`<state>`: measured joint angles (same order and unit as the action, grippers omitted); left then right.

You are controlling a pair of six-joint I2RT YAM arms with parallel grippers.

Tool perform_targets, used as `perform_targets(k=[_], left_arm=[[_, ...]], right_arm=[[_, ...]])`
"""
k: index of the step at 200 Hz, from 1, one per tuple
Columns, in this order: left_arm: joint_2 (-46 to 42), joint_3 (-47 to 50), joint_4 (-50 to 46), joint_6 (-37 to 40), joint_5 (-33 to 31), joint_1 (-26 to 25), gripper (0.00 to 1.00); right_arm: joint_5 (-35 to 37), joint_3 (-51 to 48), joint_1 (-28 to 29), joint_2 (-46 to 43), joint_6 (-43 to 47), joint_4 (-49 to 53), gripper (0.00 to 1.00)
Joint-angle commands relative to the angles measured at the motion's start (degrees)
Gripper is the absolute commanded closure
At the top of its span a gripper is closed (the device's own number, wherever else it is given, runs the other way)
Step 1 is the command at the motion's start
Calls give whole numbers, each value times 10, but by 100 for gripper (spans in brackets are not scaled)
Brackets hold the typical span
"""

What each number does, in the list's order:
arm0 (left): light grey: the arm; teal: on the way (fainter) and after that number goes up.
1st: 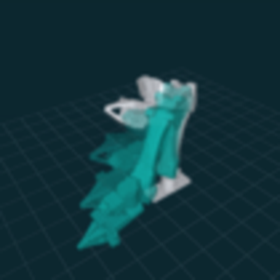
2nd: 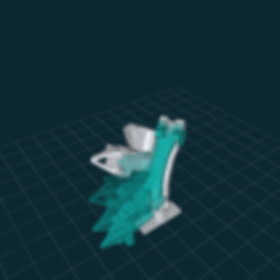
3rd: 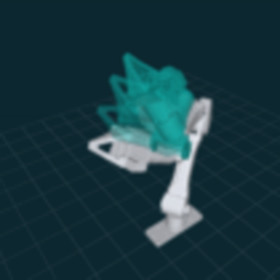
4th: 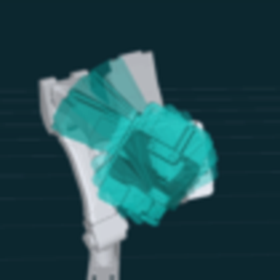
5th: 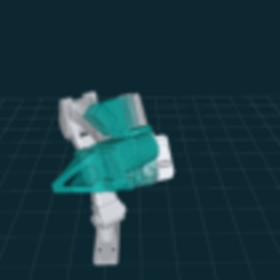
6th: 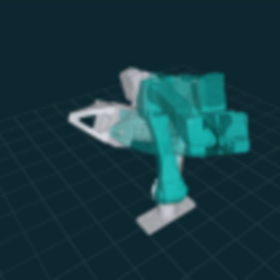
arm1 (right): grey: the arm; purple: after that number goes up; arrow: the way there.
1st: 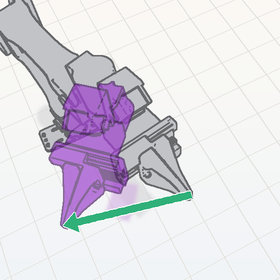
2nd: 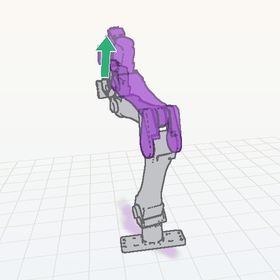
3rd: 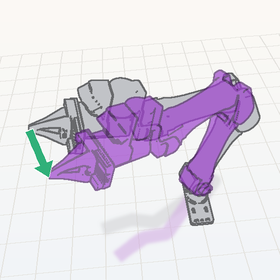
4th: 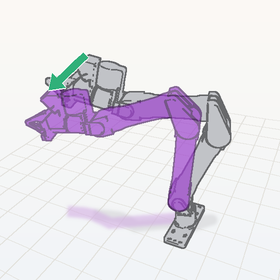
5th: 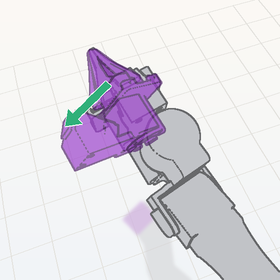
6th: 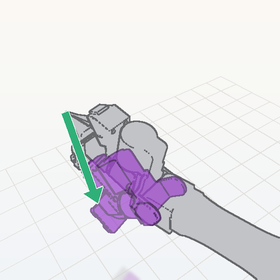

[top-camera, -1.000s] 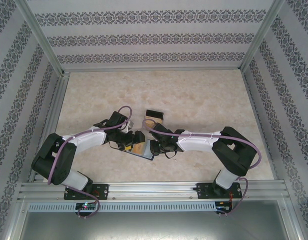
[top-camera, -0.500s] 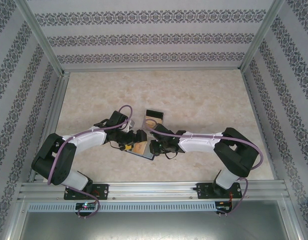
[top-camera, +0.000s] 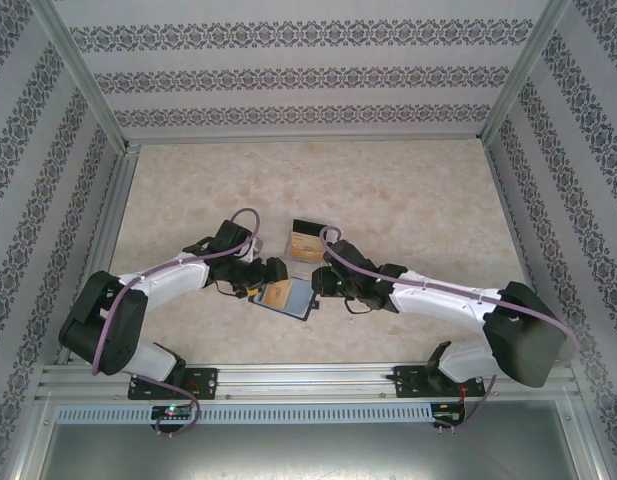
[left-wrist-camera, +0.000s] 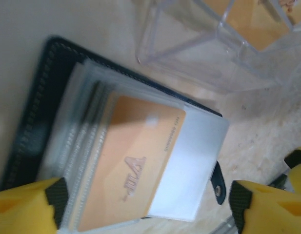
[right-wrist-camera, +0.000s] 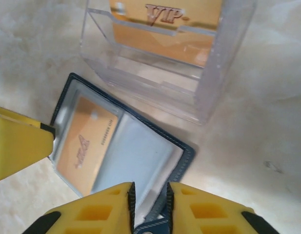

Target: Take the credit cards out of the card holder

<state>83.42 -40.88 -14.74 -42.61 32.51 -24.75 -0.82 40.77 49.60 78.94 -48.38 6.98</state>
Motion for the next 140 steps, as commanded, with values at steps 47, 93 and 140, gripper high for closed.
perform_targets(k=[47, 93, 140], left_arm=[[8, 4, -22, -5, -34, 29, 65], [40, -1, -31, 2, -27, 29, 68], [52, 4, -30, -1, -23, 29, 70]], right_arm=[[-112, 53, 14, 137, -70, -148, 78], [-135, 40, 12, 185, -114, -194, 80], [-147, 27, 8, 200, -133, -206, 82]])
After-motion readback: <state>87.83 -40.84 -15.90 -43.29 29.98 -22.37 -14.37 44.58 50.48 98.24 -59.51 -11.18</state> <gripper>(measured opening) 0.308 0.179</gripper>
